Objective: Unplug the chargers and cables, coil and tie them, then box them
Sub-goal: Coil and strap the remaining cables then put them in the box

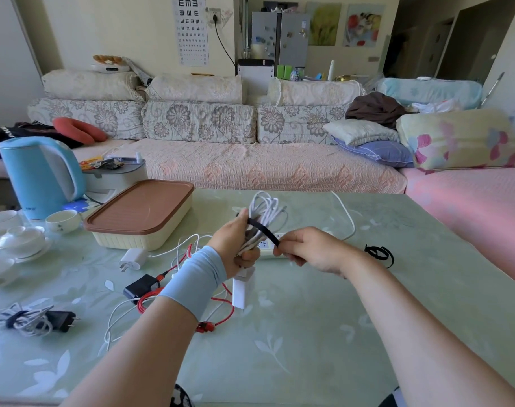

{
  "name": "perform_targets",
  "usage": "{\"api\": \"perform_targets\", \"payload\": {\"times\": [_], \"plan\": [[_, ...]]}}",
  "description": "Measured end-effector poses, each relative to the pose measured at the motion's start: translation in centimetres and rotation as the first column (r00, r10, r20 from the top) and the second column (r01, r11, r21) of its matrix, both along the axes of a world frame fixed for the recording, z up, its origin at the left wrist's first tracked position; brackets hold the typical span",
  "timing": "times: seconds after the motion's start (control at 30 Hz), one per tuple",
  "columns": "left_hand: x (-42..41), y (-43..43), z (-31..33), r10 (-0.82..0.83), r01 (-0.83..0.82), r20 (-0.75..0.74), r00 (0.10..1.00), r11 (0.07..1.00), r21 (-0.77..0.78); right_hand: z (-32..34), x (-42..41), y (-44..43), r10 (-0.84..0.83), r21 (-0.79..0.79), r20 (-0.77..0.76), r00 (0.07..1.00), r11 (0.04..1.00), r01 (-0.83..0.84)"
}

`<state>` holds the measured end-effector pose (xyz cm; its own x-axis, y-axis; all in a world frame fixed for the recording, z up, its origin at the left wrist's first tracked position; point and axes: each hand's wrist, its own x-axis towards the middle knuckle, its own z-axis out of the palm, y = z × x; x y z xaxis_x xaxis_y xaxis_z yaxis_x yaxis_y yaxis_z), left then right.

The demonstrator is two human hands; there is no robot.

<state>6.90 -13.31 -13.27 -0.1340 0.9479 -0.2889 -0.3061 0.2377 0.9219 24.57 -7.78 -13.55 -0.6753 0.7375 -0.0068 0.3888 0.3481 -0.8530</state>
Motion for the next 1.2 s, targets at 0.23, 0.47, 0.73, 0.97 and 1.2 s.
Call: {"api": "perform_targets", "payload": {"times": [0.23, 0.47, 0.73, 0.97, 1.2], "plan": [[0.7, -0.6, -0.3, -0.25, 0.253, -0.168, 0.954, 0.968, -0.009, -0.3, 0.2, 0.3, -0.083, 0.294, 0.173, 0.981, 0.955, 0.029], [0.5, -1.0, -0.3, -0.213, 0.254, -0.485, 0.848, 0.967, 0.019, -0.4, 1.0, 1.8, -0.15, 0.589, 0.276, 0.949, 0.807, -0.044], [0.6, -2.2, -0.7, -0.05, 0.272, -0.903, 0.427, 0.959, 0.076, 0.5, 1.0, 0.1, -0.022, 0.073, 0.149, 0.989, 0.997, 0.011], [0.5, -2.2, -1.0, 0.003, 0.21, -0.924, 0.382, 0.974, 0.09, 0.9, -0.6, -1.1, -0.152, -0.188, -0.004, 0.988, 0.971, 0.148], [2.0, -2.2, -2.0, 0.225, 0.108, -0.901, 0.372, 0.953, 0.283, 0.4, -1.6, -0.9, -0.357, -0.386, -0.019, 0.934, 0.864, 0.323]]}}
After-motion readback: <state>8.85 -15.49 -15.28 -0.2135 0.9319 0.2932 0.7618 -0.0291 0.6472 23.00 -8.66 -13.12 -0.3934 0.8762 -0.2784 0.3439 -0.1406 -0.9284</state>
